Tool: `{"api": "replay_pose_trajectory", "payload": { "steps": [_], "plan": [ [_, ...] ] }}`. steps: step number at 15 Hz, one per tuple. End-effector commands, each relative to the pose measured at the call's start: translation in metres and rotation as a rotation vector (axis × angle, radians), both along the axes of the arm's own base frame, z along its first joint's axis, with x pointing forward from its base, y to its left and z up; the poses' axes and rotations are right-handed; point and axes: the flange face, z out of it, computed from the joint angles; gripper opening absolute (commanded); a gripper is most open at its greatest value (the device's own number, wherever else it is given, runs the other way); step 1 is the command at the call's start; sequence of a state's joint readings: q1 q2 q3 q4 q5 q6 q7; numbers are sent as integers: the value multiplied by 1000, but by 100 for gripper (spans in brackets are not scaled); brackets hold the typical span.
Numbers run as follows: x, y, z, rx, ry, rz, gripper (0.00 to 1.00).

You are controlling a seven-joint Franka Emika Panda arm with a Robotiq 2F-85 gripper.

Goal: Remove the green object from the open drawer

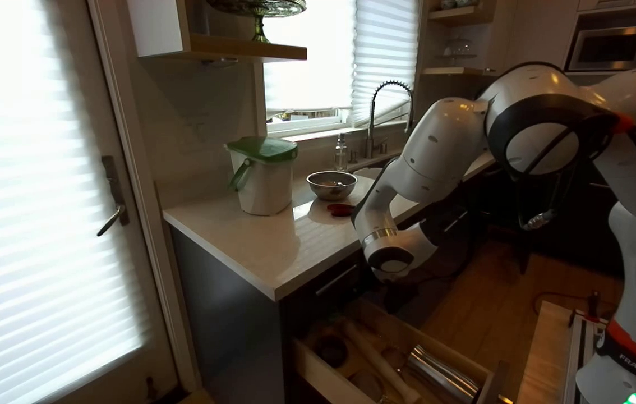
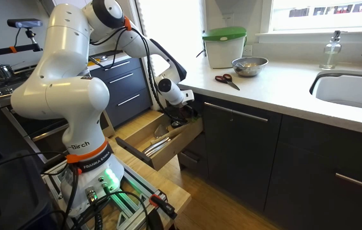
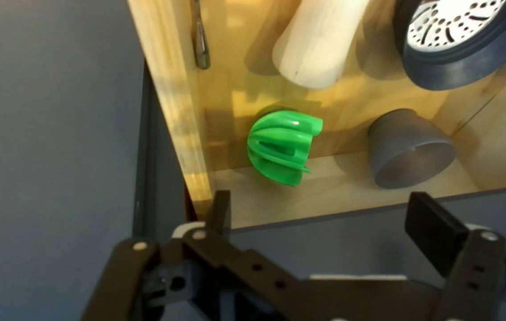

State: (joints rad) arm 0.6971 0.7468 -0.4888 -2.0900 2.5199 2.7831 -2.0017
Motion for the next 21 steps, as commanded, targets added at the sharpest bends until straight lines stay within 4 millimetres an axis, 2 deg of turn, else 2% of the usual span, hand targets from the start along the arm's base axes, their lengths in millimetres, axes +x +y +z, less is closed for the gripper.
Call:
{"api": "replay_pose_trajectory", "payload": {
  "steps": [1, 4, 8, 9, 15, 21],
  "plan": [
    [-11, 12, -12, 2, 31, -17, 100],
    [-21, 24, -20, 8, 57, -19, 100],
    [-10, 28, -21, 19, 31, -40, 100],
    [-15, 29, -16, 9, 45, -34, 100],
    [-10, 29, -16, 10, 33, -38, 100],
    [6, 36, -37, -18, 26, -13, 100]
  ]
}}
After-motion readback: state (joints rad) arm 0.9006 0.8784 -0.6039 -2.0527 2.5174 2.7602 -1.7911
